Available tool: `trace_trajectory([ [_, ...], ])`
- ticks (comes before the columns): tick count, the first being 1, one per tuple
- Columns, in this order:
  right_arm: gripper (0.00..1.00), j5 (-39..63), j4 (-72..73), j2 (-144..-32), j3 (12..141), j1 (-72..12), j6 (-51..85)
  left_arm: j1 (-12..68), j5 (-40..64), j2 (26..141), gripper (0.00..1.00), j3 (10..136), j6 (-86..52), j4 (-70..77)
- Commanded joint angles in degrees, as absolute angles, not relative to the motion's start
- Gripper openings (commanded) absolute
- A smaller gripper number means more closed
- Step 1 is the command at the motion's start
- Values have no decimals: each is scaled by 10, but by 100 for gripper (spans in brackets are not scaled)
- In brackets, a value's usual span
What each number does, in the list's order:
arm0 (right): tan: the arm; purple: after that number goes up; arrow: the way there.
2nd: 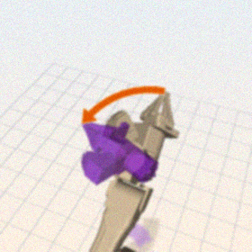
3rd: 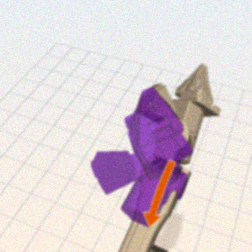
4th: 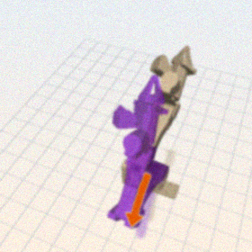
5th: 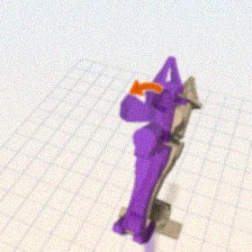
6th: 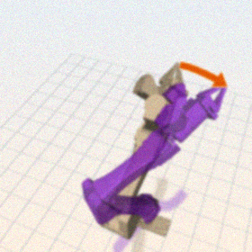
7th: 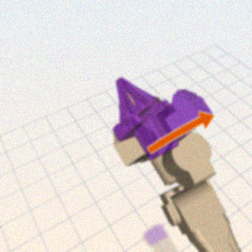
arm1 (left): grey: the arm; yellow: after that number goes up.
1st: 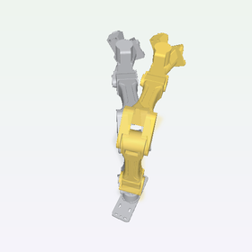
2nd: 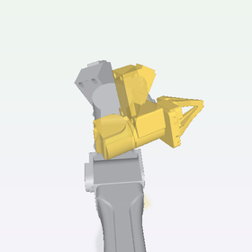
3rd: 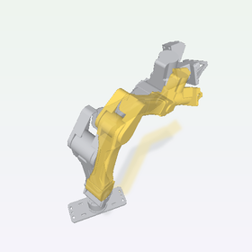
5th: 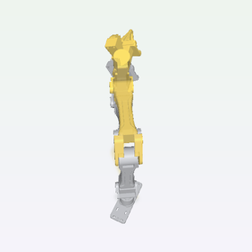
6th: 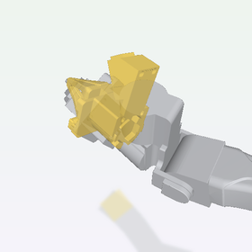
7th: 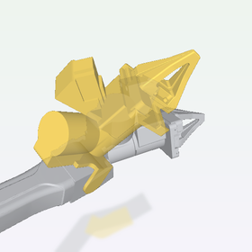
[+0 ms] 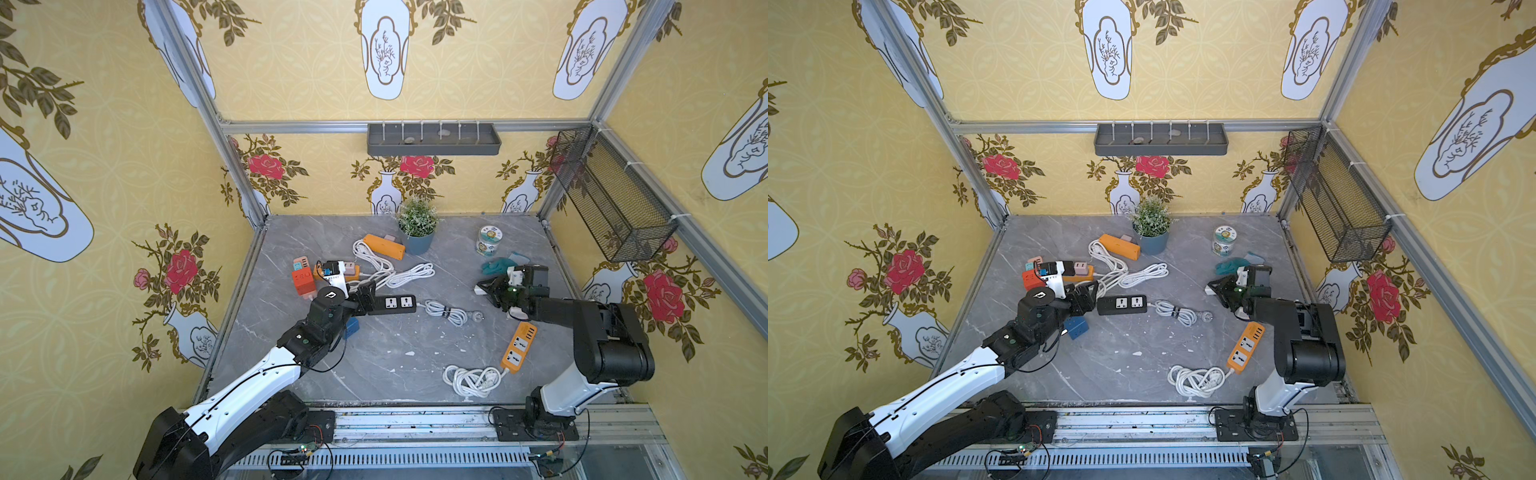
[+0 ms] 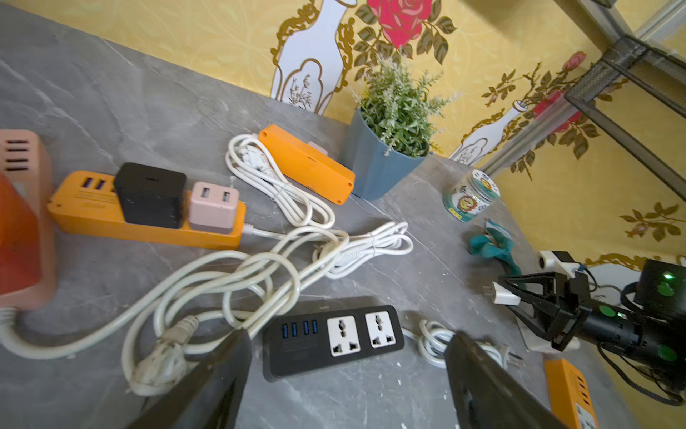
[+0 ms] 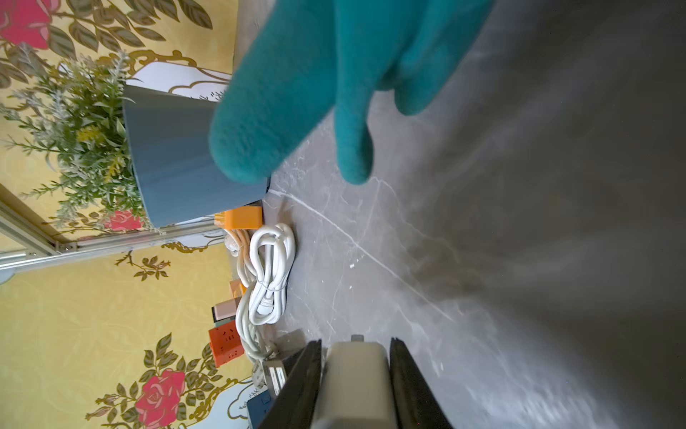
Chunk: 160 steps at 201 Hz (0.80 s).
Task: Pull the plug off the socket
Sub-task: Place the plug at the center of the board.
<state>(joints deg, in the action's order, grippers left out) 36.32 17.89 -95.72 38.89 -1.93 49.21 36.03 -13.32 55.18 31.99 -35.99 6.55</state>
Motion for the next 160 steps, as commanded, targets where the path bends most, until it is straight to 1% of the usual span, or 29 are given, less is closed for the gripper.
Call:
trace_trajectory([
  [1, 36, 328, 160, -988, 420, -32, 466, 350, -143, 566, 87, 342, -320, 79],
  [8, 37, 325, 157, -998, 429, -33, 465, 349, -142, 572, 87, 351, -315, 77],
  [41, 54, 300, 123, -1008, 456, -36, 440, 349, -120, 596, 87, 374, -319, 56],
  [53, 58, 293, 113, -998, 458, -37, 428, 349, -116, 595, 87, 380, -328, 40],
  [79, 67, 255, 63, -926, 462, -44, 376, 349, -118, 582, 87, 380, -343, 28],
  [98, 68, 260, 57, -853, 453, -43, 342, 346, -104, 589, 89, 383, -343, 32],
  [116, 68, 312, 115, -784, 420, -43, 345, 334, -80, 618, 89, 405, -347, 6],
  [131, 68, 378, 211, -749, 378, -45, 404, 316, -45, 646, 89, 419, -368, -2],
  [152, 68, 453, 390, -754, 319, -72, 512, 284, 8, 677, 89, 438, -389, -3],
  [160, 68, 465, 429, -766, 309, -92, 532, 271, 29, 689, 89, 446, -404, -12],
])
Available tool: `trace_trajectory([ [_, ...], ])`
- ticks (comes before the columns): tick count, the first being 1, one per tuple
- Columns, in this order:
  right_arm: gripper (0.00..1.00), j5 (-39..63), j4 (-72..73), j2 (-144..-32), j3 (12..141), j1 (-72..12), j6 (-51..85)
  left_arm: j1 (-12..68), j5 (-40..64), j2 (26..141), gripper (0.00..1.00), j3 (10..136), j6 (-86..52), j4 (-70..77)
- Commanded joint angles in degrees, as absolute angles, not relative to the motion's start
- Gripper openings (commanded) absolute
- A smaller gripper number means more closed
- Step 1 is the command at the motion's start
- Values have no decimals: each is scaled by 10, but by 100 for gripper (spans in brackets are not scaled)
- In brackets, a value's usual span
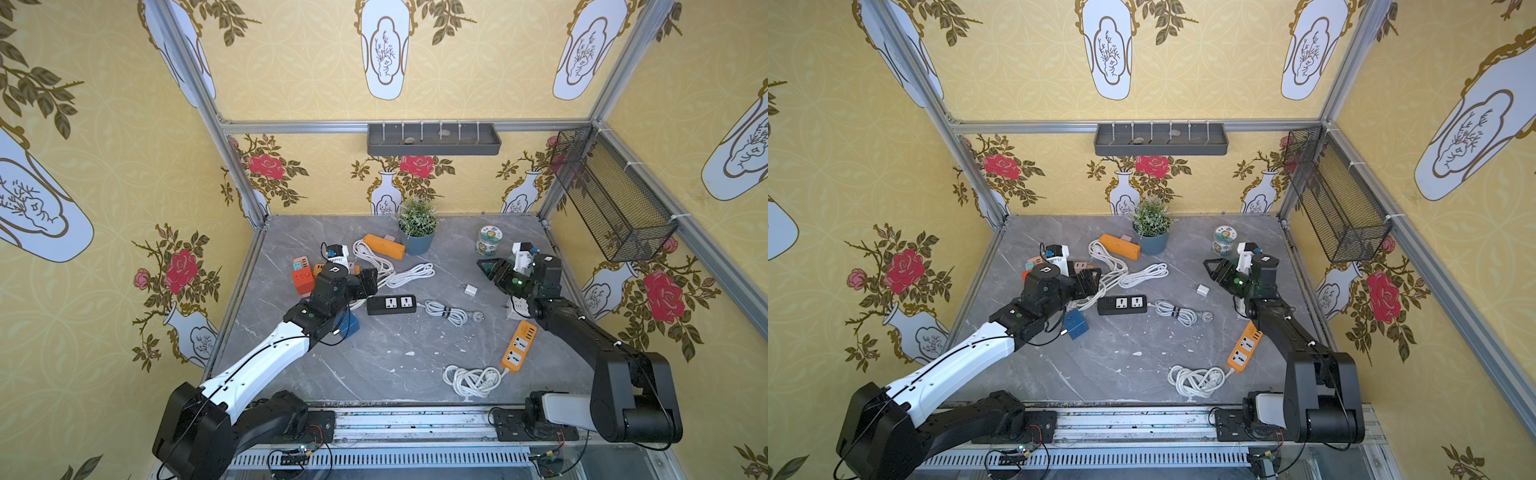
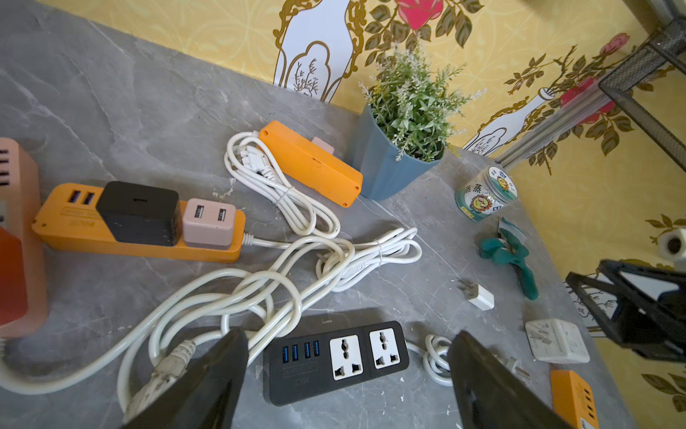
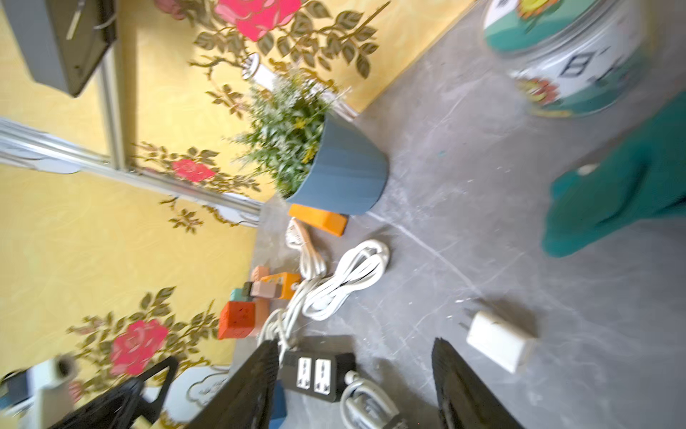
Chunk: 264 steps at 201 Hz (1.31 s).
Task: Pull the plug off the socket
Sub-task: Place the plug at the center of the board, then pick up the socket from the center of the board.
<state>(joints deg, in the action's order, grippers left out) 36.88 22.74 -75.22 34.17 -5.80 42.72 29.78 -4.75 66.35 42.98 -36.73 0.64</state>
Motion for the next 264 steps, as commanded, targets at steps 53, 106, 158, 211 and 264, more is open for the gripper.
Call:
trace_trajectory([
  [53, 67, 469, 345, -818, 353, -152, 477, 85, 140, 756, 86, 510, -412, -181],
  [106, 67, 456, 322, -848, 371, -153, 473, 39, -69, 755, 100, 582, -269, -337],
  [158, 67, 453, 318, -859, 374, -161, 477, 17, -122, 915, 100, 730, -199, -441],
  [211, 67, 449, 296, -843, 367, -161, 468, -14, -16, 1006, 100, 788, -168, -424],
  [264, 66, 451, 290, -842, 369, -161, 465, -21, -21, 1072, 93, 821, -175, -426],
])
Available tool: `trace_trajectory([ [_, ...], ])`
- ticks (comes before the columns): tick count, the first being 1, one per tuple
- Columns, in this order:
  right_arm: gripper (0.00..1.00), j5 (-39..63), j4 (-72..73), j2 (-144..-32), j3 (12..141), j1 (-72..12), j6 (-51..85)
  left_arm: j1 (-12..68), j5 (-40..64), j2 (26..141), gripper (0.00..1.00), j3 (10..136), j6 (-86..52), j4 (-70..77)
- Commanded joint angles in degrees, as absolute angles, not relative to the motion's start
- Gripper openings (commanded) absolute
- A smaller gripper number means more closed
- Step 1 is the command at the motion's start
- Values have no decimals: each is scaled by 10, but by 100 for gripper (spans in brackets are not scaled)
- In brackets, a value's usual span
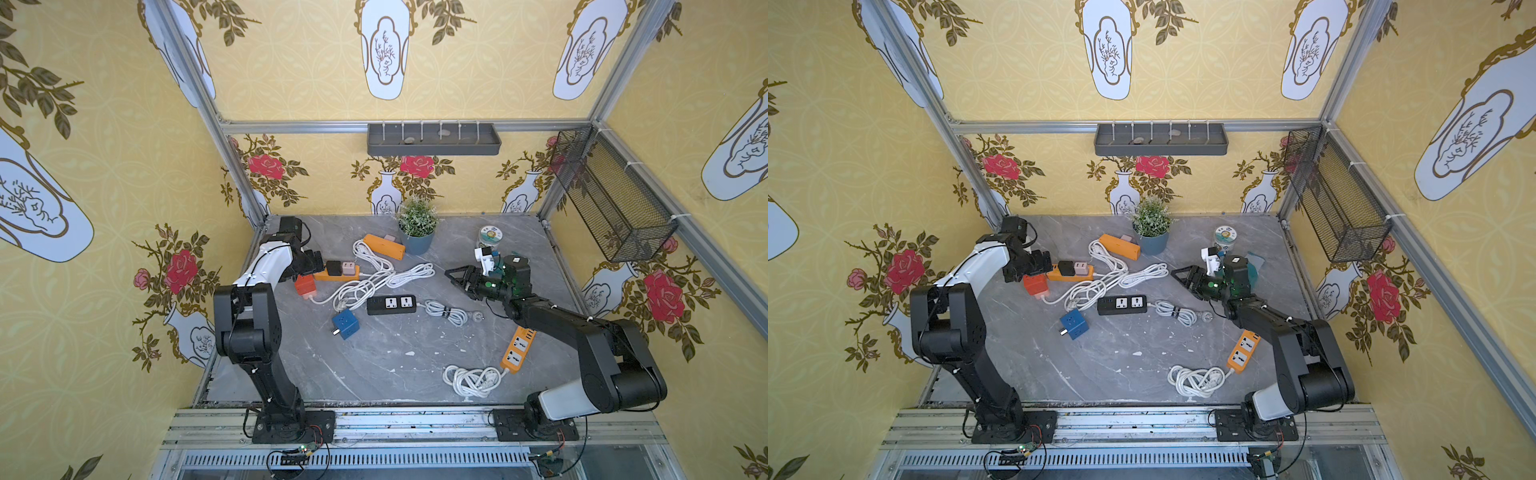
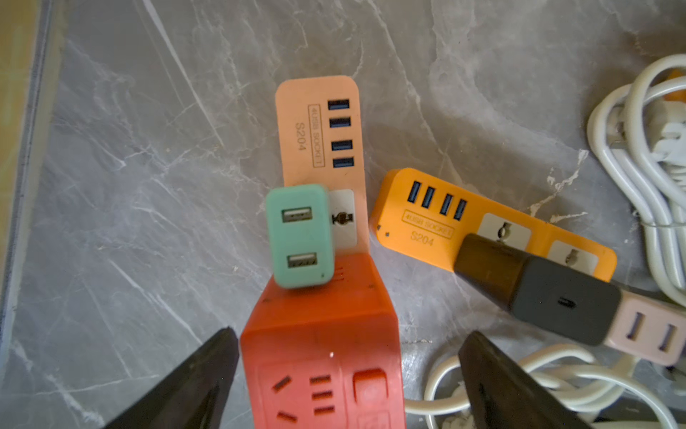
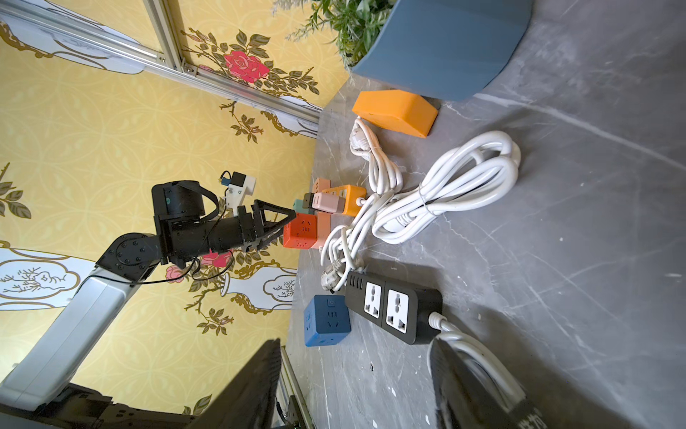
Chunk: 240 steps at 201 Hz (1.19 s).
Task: Pull the plug off the socket
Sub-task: Pick up the socket from the center of the board.
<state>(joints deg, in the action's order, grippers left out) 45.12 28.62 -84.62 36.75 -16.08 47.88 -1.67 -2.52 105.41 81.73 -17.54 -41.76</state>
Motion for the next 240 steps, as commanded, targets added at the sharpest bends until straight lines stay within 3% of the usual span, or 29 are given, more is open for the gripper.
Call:
trace_trajectory([
  [1, 66, 452, 289, -841, 368, -160, 465, -22, -21, 1072, 92, 821, -176, -426],
  [81, 65, 465, 283, -837, 369, -150, 462, -24, 18, 1071, 64, 797, -223, -422],
  [95, 65, 470, 284, -835, 367, -147, 465, -23, 34, 1046, 51, 775, -234, -419],
  [119, 65, 489, 312, -836, 364, -147, 486, -21, 107, 967, 42, 694, -261, -365],
  [146, 65, 528, 409, -868, 359, -157, 552, 3, 202, 866, 39, 592, -297, -279],
  [183, 65, 553, 460, -935, 390, -210, 585, 116, 207, 806, 37, 505, -336, -206],
  [240, 67, 483, 197, -957, 482, -266, 448, 296, 164, 839, 36, 514, -318, -143],
])
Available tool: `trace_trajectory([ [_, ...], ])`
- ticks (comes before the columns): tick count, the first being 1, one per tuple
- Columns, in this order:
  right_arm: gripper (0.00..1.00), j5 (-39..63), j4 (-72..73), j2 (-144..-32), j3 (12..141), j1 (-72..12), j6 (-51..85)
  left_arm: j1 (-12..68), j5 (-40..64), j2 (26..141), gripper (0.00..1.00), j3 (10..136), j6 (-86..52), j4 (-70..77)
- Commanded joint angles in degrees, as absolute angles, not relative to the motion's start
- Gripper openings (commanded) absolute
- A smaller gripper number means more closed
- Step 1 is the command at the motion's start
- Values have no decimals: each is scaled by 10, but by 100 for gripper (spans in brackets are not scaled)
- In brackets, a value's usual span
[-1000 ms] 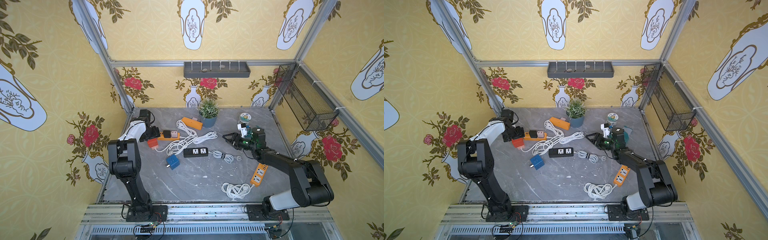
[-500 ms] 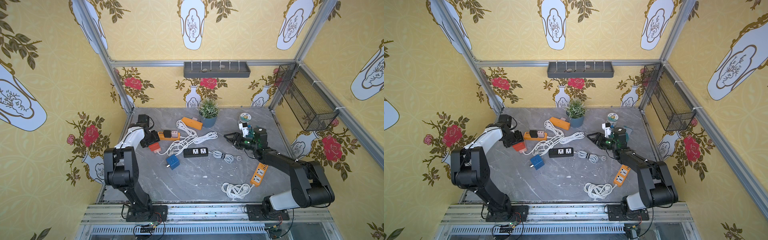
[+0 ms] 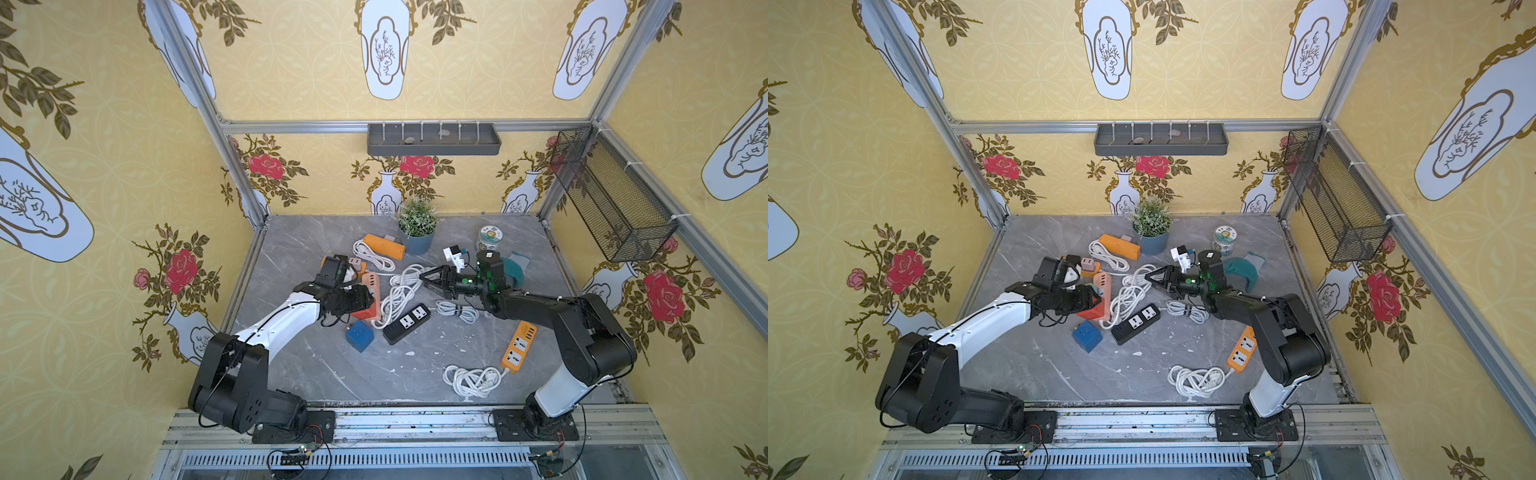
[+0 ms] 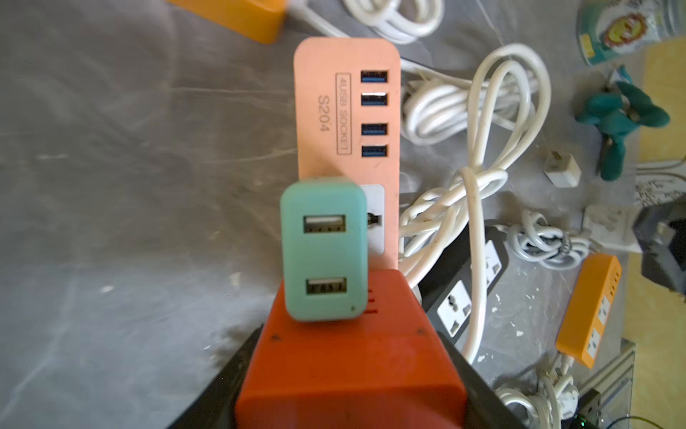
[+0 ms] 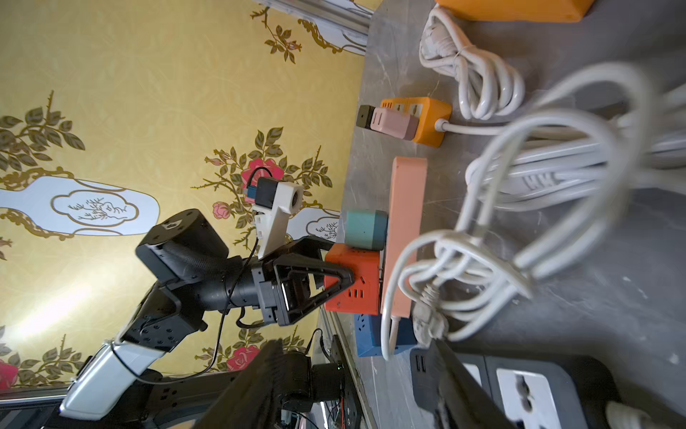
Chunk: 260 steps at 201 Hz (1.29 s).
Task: Pull the plug off the socket
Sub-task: Pick up the socket from the center of the board.
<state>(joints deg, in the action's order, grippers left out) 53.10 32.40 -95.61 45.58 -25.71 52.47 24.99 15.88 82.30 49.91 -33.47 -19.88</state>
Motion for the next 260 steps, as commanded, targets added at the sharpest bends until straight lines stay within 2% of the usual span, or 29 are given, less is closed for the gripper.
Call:
trace_trajectory([
  [1, 67, 481, 193, -958, 483, -267, 446, 298, 164, 840, 37, 515, -317, -143],
  [35, 69, 405, 130, -956, 491, -268, 438, 350, 162, 843, 36, 510, -288, -105],
  [94, 69, 442, 287, -1003, 477, -272, 534, 386, 181, 840, 34, 498, -263, -20],
  [127, 67, 409, 299, -1013, 486, -279, 550, 393, 201, 848, 34, 517, -272, -19],
  [164, 49, 375, 246, -1022, 513, -294, 517, 394, 205, 843, 33, 530, -304, -17],
  [193, 29, 324, 181, -988, 528, -312, 462, 395, 181, 841, 30, 548, -330, -32],
  [205, 22, 309, 163, -972, 532, -312, 449, 405, 139, 842, 29, 562, -314, -61],
  [235, 18, 286, 167, -926, 514, -298, 451, 483, -59, 900, 29, 649, -180, -212],
  [249, 17, 290, 194, -909, 496, -285, 469, 505, -92, 929, 29, 673, -155, -255],
  [260, 16, 288, 189, -898, 490, -277, 470, 507, -76, 932, 29, 677, -167, -274],
])
